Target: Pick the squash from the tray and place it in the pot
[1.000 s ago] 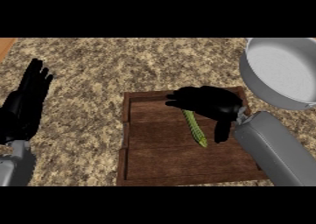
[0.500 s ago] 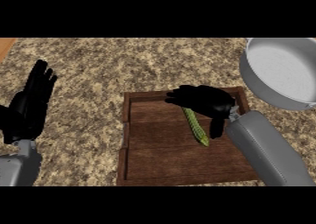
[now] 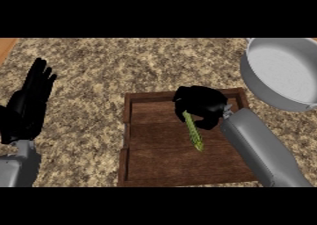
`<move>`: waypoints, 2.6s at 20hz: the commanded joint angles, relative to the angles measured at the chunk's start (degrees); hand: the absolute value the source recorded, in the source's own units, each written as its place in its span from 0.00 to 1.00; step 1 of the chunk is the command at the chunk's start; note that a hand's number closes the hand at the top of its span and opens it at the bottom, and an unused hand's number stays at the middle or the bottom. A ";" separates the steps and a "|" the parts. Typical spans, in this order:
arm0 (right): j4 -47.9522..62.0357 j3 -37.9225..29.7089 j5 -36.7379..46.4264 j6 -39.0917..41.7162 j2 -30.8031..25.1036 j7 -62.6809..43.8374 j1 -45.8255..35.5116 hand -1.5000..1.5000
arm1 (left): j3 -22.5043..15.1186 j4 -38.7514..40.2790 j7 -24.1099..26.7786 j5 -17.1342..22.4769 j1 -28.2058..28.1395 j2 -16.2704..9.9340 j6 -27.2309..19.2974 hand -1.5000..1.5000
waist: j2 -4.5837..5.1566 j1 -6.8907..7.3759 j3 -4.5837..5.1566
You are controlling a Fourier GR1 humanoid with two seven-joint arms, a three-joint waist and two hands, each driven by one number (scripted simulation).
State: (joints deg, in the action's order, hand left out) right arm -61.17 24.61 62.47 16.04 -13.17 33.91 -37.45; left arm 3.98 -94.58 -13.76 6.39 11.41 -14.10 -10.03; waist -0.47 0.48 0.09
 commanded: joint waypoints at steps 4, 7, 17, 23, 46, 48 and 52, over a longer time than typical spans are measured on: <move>1.99 1.02 4.11 -2.57 1.12 2.78 3.77 1.00 | 2.83 3.03 5.00 0.72 -2.57 -0.38 2.81 0.50 | 0.50 -0.15 -0.08; -6.94 0.76 3.18 2.98 1.62 -1.74 8.08 1.00 | 2.31 0.20 0.58 -0.34 -0.74 -0.04 0.65 0.50 | 0.20 -0.82 -0.07; -34.95 -3.84 -4.91 9.01 -7.73 -10.23 39.33 1.00 | 3.41 -1.16 0.26 0.65 -3.31 -0.45 1.09 0.50 | -0.43 -3.62 0.02; -51.34 -19.26 -18.09 8.45 -2.57 -16.17 42.73 1.00 | 3.12 -0.54 1.45 0.13 -4.00 -0.12 1.30 0.50 | -0.18 -3.73 0.01; -37.65 -51.28 -44.20 9.40 -10.19 -33.36 18.45 1.00 | 1.65 1.08 -0.23 -2.06 1.28 2.09 1.56 0.50 | 0.54 -0.17 -0.09; -28.11 -53.23 -44.96 9.13 -12.41 -29.40 15.17 1.00 | 0.52 -2.24 0.06 -1.77 -2.88 2.79 2.24 0.50 | 0.61 0.44 -0.11; -17.36 -52.31 -45.24 5.98 -11.38 -25.45 9.28 1.00 | 2.25 0.77 -1.35 -0.98 1.93 1.45 2.73 0.50 | 0.75 0.40 -0.12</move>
State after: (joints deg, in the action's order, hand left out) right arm -88.49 -26.94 19.02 23.60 -24.49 5.29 -23.05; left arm 5.76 -94.91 -14.92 5.14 12.20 -12.35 -7.83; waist 0.17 0.70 -0.03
